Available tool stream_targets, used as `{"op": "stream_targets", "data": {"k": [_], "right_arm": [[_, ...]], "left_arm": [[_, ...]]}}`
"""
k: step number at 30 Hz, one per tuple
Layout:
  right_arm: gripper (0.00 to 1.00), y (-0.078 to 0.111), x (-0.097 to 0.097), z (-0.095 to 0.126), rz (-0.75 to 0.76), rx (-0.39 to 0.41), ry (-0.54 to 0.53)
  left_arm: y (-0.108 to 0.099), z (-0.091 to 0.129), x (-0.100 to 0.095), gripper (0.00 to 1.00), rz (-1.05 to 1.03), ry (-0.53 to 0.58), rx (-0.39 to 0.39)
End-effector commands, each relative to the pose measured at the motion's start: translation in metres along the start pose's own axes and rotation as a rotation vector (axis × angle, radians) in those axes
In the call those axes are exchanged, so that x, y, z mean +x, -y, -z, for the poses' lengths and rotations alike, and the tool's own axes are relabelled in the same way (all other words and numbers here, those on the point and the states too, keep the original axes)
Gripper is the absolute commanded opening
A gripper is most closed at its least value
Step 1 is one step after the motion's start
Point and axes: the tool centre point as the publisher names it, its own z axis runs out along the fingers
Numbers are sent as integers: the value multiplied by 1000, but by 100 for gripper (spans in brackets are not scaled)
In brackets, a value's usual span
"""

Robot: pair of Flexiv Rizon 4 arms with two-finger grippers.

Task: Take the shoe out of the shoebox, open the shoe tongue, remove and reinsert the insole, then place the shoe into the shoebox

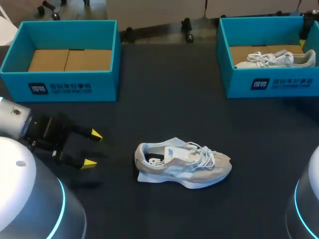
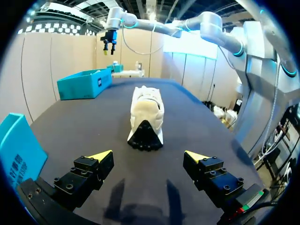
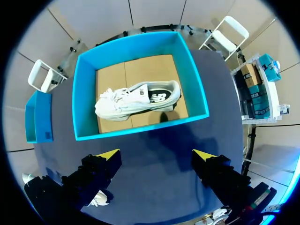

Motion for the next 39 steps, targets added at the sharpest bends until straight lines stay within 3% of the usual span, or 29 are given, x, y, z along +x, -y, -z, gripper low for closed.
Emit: {"op": "stream_targets", "data": {"k": [1, 9, 11, 22, 28, 39], "right_arm": [[100, 1, 0, 0, -2, -2, 2], [100, 1, 0, 0, -2, -2, 2], [100, 1, 0, 0, -2, -2, 2], [100, 1, 0, 0, -2, -2, 2], [100, 1, 0, 0, -2, -2, 2], [100, 1, 0, 0, -2, -2, 2]], "left_arm": [[-14, -2, -11, 100, -9, -62, 74], [-26, -4, -14, 100, 15, -74, 141], [-22, 1, -12, 100, -8, -37, 102], [-25, -4, -12, 100, 12, -49, 98], [-35, -15, -8, 100, 42, -73, 140], [-44, -14, -7, 100, 34, -104, 220]]}}
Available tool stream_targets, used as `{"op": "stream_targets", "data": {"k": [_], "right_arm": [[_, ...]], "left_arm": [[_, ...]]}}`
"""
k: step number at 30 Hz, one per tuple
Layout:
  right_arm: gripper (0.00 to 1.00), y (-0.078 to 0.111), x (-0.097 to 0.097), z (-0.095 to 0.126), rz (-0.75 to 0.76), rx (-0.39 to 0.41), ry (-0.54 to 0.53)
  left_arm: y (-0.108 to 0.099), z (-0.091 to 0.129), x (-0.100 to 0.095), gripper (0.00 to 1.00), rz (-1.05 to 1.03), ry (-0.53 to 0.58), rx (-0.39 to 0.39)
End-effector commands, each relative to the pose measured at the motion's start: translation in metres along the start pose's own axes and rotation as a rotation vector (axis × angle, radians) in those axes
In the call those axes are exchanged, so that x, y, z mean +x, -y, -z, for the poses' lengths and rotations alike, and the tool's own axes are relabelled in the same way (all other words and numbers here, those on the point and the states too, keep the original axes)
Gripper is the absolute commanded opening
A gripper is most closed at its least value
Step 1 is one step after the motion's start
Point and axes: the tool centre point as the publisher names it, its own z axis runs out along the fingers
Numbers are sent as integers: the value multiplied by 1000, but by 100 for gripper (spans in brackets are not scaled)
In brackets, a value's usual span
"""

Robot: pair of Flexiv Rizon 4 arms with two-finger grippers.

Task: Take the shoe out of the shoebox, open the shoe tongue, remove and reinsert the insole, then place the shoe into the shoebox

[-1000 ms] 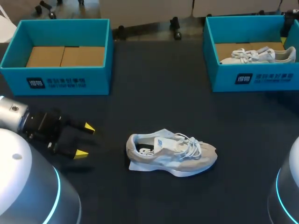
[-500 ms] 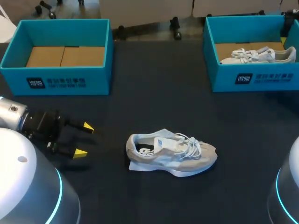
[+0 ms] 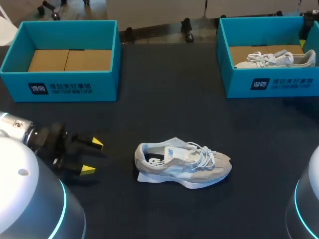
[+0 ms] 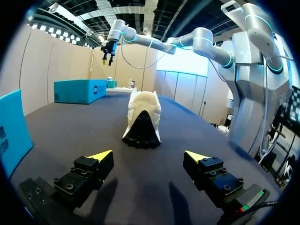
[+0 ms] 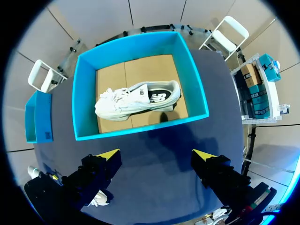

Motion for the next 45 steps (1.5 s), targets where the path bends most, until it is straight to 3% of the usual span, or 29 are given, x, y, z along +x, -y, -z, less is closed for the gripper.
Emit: {"op": "stream_targets", "data": {"k": [1, 12, 34, 45], "right_arm": [[100, 1, 0, 0, -2, -2, 2], [100, 1, 0, 0, -2, -2, 2], [100, 1, 0, 0, -2, -2, 2], [100, 1, 0, 0, -2, -2, 2]], "left_arm": [[-8, 3, -4, 100, 10, -15, 33], [-3, -6, 3, 100, 6, 0, 50], [18, -69, 15, 100, 30, 53, 77], [25, -81, 13, 100, 18, 73, 85]]}}
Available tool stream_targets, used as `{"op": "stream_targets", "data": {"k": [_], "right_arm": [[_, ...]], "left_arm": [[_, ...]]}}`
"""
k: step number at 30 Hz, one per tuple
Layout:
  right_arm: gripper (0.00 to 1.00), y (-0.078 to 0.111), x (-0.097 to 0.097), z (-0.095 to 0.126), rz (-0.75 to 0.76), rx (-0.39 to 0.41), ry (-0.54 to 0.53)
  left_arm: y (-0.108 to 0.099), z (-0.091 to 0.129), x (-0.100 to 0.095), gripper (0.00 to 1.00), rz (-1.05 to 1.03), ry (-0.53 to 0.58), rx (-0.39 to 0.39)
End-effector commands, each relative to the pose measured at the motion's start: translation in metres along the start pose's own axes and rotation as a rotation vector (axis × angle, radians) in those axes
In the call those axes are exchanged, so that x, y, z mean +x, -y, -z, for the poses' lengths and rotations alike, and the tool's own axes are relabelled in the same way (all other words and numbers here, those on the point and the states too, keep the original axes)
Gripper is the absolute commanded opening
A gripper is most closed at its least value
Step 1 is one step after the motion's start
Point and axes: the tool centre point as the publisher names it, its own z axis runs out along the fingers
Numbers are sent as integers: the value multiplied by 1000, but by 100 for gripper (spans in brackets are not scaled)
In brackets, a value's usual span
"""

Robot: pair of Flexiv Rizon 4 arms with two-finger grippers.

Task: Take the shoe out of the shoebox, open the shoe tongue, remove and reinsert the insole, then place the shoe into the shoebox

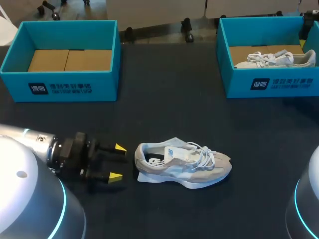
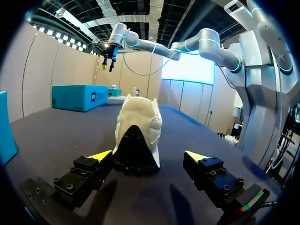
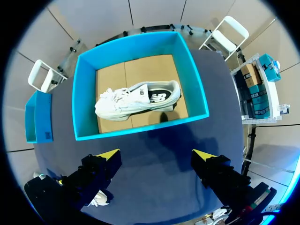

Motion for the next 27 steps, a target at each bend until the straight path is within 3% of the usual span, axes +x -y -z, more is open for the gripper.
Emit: {"op": "stream_targets", "data": {"k": [1, 13, 17, 27], "right_arm": [[100, 1, 0, 0, -2, -2, 2], [100, 1, 0, 0, -2, -2, 2], [100, 1, 0, 0, -2, -2, 2], [100, 1, 0, 0, -2, -2, 2]], "left_arm": [[1, -4, 0, 100, -1, 14, -4], [-1, -12, -11, 100, -20, 11, -13], [-2, -17, -17, 100, -2, -11, -54], [-2, -17, -17, 100, -2, -11, -54]]}}
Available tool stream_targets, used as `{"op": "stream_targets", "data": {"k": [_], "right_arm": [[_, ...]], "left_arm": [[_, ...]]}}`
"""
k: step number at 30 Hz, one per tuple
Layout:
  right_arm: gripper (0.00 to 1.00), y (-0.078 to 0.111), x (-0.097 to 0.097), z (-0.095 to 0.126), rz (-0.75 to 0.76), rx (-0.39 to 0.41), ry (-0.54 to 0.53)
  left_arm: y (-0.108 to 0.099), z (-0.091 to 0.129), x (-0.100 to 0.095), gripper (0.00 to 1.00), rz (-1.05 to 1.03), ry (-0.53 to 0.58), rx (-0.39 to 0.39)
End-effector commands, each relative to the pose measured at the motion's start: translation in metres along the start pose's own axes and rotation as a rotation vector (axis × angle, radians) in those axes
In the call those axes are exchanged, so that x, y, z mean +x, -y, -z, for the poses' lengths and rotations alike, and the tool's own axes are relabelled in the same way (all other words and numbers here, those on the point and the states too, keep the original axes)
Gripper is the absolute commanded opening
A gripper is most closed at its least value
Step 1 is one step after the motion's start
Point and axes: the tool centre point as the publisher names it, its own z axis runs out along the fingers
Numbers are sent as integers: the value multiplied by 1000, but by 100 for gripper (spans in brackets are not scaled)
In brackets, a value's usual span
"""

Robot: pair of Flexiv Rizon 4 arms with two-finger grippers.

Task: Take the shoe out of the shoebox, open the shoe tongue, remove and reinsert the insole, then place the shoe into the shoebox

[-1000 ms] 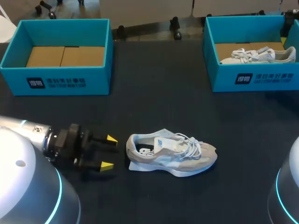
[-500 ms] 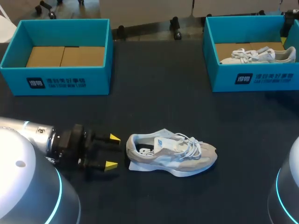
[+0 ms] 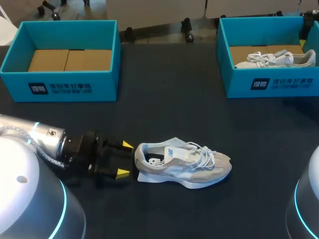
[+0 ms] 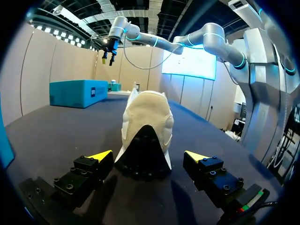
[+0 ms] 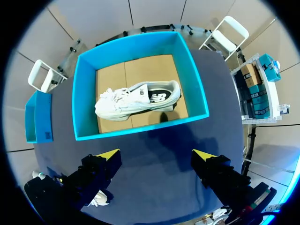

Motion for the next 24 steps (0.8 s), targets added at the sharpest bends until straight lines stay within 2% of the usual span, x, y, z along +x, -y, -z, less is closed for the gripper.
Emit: {"op": "stream_targets", "data": {"k": [1, 9, 24], "right_arm": [[100, 1, 0, 0, -2, -2, 2], [100, 1, 0, 0, -2, -2, 2], [100, 1, 0, 0, -2, -2, 2]], "left_arm": [[0, 1, 0, 100, 0, 0, 0], [-7, -5, -3, 100, -19, 2, 24], [-3, -28, -7, 100, -35, -6, 37]]}}
